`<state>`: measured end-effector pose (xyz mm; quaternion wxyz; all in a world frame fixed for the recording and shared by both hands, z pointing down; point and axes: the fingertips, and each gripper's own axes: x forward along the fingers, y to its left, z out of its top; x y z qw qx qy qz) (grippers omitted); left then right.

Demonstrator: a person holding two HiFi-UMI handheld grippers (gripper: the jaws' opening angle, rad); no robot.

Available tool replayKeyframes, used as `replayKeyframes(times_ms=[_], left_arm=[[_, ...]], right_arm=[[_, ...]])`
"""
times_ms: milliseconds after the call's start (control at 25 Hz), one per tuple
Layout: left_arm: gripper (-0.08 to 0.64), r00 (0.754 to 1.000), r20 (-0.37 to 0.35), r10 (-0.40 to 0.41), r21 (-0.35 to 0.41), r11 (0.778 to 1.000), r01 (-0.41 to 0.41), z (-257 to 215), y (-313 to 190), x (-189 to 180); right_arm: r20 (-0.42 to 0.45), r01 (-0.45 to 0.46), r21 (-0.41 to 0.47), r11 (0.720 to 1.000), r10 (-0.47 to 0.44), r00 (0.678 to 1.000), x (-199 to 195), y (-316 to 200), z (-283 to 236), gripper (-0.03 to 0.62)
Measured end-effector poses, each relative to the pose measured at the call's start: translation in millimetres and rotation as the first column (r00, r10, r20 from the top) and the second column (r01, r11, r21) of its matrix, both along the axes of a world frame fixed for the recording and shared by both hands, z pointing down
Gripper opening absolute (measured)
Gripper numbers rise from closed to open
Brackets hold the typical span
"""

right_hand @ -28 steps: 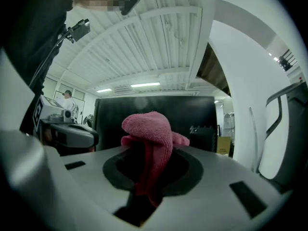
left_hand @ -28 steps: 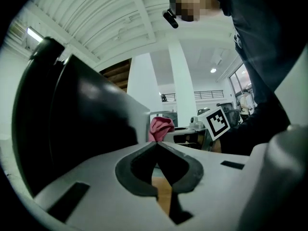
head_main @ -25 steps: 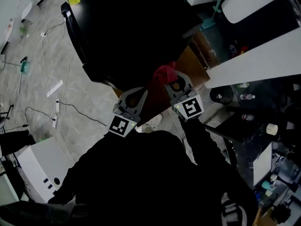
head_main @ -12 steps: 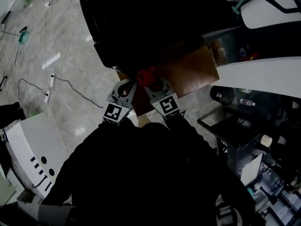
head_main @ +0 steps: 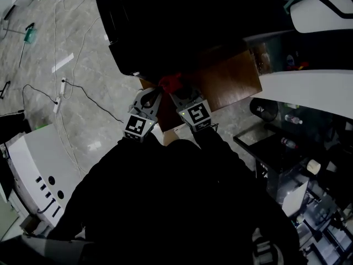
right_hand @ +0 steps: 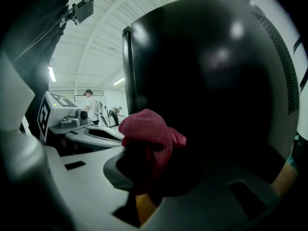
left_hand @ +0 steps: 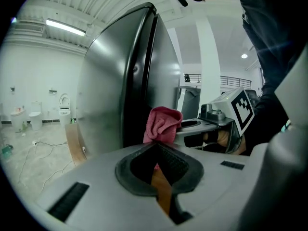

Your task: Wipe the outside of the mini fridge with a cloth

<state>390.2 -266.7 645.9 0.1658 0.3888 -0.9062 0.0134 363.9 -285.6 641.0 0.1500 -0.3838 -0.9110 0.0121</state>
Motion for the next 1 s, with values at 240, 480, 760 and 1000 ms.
replayKeyframes(times_ms=[240,480,760,1000], left_arm=[[0.002,0.999,0.018,0.036,-0.004,0.999,-0.036,0,-36,-9],[0.002,0.996,0.025,0.083,-0.024,0.996,-0.082,1,-87,-21],[0.002,0.995,-0.024,0.095,0.018,0.995,-0.094,3,-142,-39],[0.002,0.989,-0.001,0.145,0.033,0.989,-0.145,-12,-190,-56]], right_arm=[[-0.009,-0.039,0.0,0.999,0.039,0.999,-10,-36,4,0.089],[-0.013,-0.102,0.028,0.994,0.103,0.995,-29,-93,10,0.089],[-0.024,-0.176,0.07,0.982,0.178,0.984,-47,-157,22,0.091],[-0.038,-0.233,0.121,0.965,0.239,0.97,-67,-221,31,0.092]])
